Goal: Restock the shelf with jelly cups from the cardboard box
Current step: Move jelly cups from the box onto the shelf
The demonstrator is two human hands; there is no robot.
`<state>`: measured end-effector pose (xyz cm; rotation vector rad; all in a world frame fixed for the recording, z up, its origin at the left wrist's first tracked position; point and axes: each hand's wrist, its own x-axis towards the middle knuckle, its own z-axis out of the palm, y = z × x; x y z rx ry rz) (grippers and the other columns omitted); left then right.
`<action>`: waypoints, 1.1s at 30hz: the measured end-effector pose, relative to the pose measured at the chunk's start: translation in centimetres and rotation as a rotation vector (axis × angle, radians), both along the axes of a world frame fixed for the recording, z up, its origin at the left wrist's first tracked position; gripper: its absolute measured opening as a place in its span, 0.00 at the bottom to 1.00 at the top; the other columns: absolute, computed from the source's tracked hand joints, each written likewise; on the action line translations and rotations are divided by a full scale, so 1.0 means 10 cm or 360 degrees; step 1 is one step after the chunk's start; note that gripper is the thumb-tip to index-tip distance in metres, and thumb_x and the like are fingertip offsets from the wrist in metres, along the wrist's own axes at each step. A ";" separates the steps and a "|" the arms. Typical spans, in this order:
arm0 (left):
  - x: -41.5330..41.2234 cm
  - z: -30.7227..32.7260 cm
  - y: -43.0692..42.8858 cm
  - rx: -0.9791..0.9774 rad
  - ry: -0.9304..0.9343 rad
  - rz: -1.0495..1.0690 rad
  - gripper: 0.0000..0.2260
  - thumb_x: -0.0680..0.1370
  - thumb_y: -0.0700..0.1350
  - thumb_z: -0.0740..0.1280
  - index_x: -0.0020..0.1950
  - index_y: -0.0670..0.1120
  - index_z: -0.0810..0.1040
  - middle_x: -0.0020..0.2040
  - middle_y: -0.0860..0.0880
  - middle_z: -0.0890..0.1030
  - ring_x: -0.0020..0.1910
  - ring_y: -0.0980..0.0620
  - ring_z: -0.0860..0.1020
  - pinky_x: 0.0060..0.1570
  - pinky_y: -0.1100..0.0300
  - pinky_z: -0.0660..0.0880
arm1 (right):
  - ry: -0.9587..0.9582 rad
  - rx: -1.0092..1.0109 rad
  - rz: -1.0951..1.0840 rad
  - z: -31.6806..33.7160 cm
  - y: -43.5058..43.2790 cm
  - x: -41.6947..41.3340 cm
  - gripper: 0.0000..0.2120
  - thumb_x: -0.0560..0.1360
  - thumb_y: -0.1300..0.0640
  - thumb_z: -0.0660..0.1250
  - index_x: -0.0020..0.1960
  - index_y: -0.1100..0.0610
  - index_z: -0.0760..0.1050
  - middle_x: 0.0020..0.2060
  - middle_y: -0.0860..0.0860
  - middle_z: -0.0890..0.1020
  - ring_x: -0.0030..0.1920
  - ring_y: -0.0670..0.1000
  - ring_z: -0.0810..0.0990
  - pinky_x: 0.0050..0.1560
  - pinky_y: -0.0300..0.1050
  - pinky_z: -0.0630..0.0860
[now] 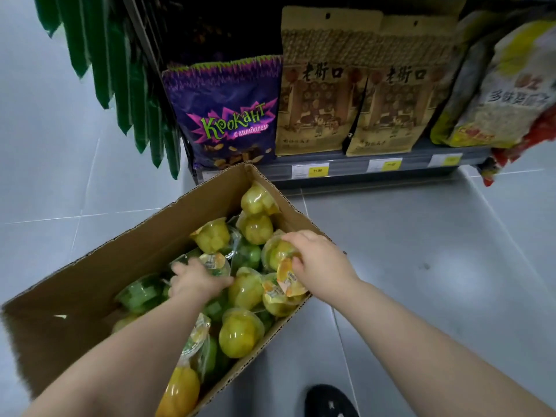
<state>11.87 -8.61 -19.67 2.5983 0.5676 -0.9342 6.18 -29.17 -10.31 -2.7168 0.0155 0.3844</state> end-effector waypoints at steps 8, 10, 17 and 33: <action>-0.17 0.30 0.07 -0.0329 0.0022 0.0471 0.50 0.63 0.62 0.77 0.75 0.45 0.55 0.71 0.38 0.58 0.70 0.37 0.62 0.65 0.44 0.68 | 0.0146 -0.0044 0.0044 -0.02 0.09 0.06 0.25 0.77 0.65 0.59 0.71 0.49 0.67 0.68 0.50 0.71 0.64 0.55 0.71 0.59 0.50 0.73; -0.25 0.34 0.10 -0.0509 0.0003 0.0568 0.47 0.65 0.56 0.77 0.76 0.47 0.55 0.72 0.40 0.59 0.70 0.38 0.63 0.65 0.43 0.68 | 0.0203 -0.0089 0.0113 -0.04 0.14 0.12 0.26 0.76 0.66 0.59 0.72 0.49 0.66 0.69 0.51 0.70 0.65 0.55 0.70 0.61 0.51 0.73; -0.35 0.52 0.14 -0.0984 -0.0090 0.0393 0.42 0.66 0.46 0.74 0.77 0.49 0.58 0.73 0.46 0.65 0.68 0.45 0.68 0.54 0.56 0.70 | 0.0722 -0.0268 0.0088 -0.15 0.14 0.29 0.34 0.74 0.63 0.64 0.76 0.45 0.58 0.72 0.54 0.63 0.70 0.58 0.63 0.67 0.55 0.69; -0.44 0.67 0.21 -0.1017 -0.0250 0.0474 0.37 0.69 0.46 0.74 0.75 0.48 0.63 0.63 0.49 0.70 0.54 0.52 0.68 0.49 0.58 0.68 | 0.0440 -0.1153 0.0564 -0.30 0.30 0.19 0.31 0.71 0.49 0.69 0.70 0.55 0.61 0.65 0.58 0.66 0.64 0.58 0.64 0.64 0.49 0.64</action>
